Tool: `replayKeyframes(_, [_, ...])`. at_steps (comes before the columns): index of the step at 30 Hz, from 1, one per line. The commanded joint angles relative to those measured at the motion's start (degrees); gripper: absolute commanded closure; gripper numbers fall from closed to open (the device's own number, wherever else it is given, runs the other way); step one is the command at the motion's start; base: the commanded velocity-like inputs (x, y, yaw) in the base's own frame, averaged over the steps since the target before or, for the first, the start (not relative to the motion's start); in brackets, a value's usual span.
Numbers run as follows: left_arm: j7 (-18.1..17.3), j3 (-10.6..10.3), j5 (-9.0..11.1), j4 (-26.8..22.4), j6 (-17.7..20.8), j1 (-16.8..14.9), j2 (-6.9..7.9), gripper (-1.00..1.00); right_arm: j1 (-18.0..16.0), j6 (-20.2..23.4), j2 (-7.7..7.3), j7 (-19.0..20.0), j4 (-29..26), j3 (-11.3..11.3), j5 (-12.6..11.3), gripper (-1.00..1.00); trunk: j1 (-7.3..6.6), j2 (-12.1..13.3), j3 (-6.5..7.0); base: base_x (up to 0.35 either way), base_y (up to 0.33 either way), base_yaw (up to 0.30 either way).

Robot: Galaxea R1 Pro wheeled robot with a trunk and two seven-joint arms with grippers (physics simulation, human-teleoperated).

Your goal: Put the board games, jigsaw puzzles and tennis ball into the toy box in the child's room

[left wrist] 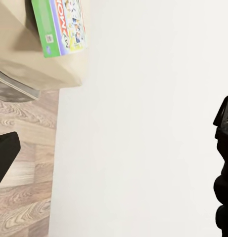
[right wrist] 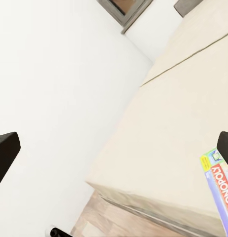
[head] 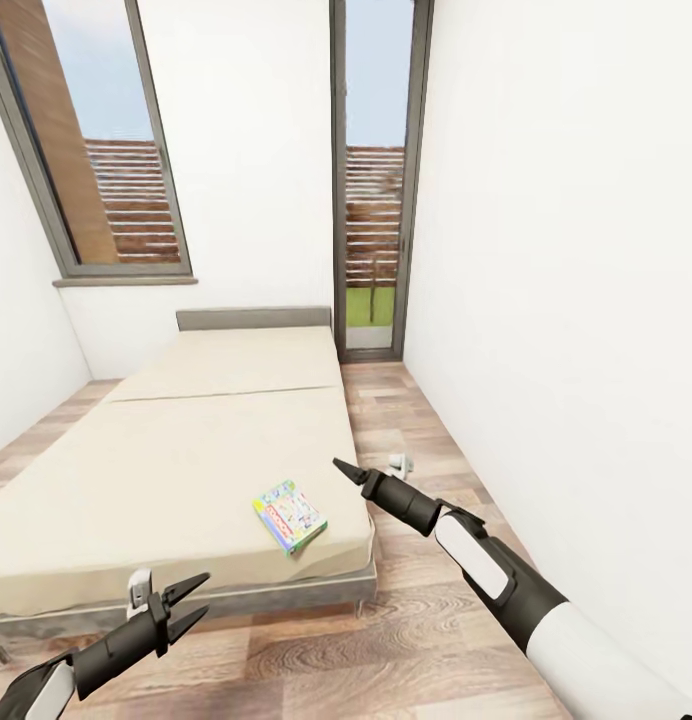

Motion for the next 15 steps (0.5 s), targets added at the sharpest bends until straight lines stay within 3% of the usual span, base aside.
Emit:
replayKeyframes(1, [-0.1,0.1,0.2,0.0,0.6,0.0,0.02,-1.00,-0.1,0.3,-0.04,0.1,-0.1,0.0,-0.9,-1.00,0.22,-0.4,-0.24,0.000,0.000,0.000])
replayKeyframes(11, [0.2,0.3,0.1,-0.1,1.8,-0.1,-0.10,-1.00,-0.1,0.3,-0.33,0.4,-1.9,-0.1,-1.2,-1.00,2.42,-4.5,-2.03,0.000,0.000,0.000])
replayKeyframes(15, [0.2,0.3,0.1,-0.2,2.3,-0.9,0.01,-1.00,-0.1,0.2,-2.74,2.3,-3.8,0.0,-1.2,-1.00,3.29,-6.1,-2.75,0.000,0.000,0.000])
